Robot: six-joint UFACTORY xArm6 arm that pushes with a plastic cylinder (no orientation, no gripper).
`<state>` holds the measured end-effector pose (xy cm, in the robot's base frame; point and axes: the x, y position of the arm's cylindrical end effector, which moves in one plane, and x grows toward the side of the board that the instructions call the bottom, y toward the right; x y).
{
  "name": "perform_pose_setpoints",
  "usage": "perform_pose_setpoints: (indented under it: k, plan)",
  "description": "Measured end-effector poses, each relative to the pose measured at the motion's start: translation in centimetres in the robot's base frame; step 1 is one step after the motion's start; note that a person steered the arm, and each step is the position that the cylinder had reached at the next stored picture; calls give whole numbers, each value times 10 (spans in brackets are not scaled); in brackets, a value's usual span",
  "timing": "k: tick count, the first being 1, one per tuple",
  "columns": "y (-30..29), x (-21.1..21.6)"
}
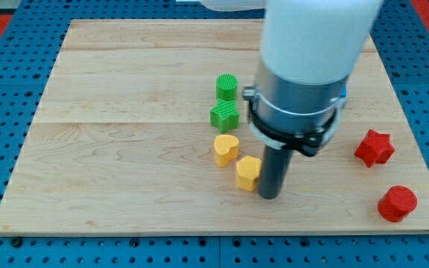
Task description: Move the yellow hexagon towards bottom center
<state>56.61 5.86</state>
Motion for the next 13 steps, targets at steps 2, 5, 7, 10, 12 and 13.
perform_pose_setpoints:
  k: [2, 5, 7, 10, 12, 13]
  plan:
    - [44, -35]
    - [-11, -40]
    - [-13, -37]
    - [28, -27]
    - [-40, -27]
    - [-58, -37]
